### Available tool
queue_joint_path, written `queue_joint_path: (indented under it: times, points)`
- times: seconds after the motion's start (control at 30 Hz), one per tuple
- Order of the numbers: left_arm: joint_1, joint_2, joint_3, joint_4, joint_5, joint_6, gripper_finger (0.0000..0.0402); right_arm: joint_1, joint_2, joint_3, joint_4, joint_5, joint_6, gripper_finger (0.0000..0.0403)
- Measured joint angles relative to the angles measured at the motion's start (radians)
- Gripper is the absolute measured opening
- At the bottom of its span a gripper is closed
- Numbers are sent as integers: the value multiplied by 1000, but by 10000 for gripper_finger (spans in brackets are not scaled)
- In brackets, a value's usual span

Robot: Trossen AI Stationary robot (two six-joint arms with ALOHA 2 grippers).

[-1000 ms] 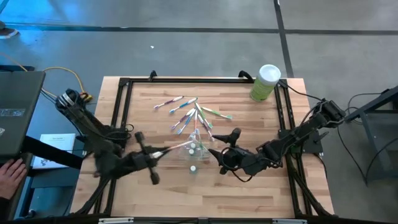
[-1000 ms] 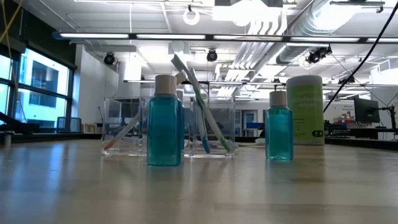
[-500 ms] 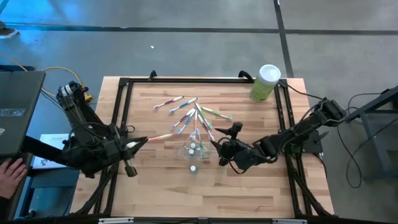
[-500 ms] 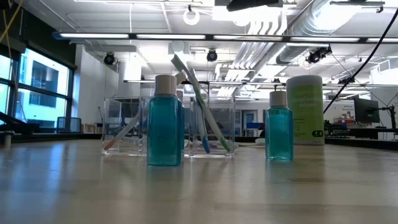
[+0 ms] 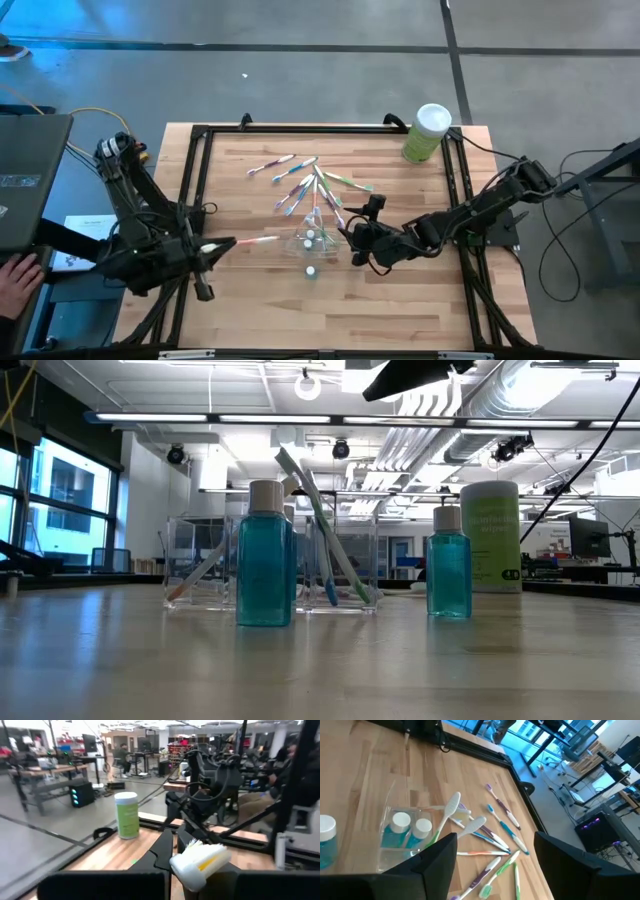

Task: Pick & Place toothbrushing station
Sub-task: Put the orange toothbrush into the transparent organizer

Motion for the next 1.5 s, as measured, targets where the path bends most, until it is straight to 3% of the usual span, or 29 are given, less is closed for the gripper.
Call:
queue_joint_path:
  times: [0.37, 0.57, 0.8, 1.13, 1.33, 1.5]
  points:
    - [-144, 63, 0, -23, -2, -151, 4, 0, 0, 0, -21, -6, 22, 256]
    - [-138, 159, -1, -22, 21, -254, 4, 0, 0, 0, -28, -24, 22, 256]
    - [-27, 182, -1, -89, 292, -423, 4, 0, 0, 0, -26, -24, 22, 256]
    - [252, 110, -1, -560, 780, -870, 4, 1, 0, 0, -29, -53, 33, 256]
    - [413, 65, 40, -738, 1025, -983, 4, 1, 0, 0, -51, -53, 53, 256]
    - [490, 53, 99, -863, 1133, -989, 4, 0, 0, 0, -51, -53, 53, 256]
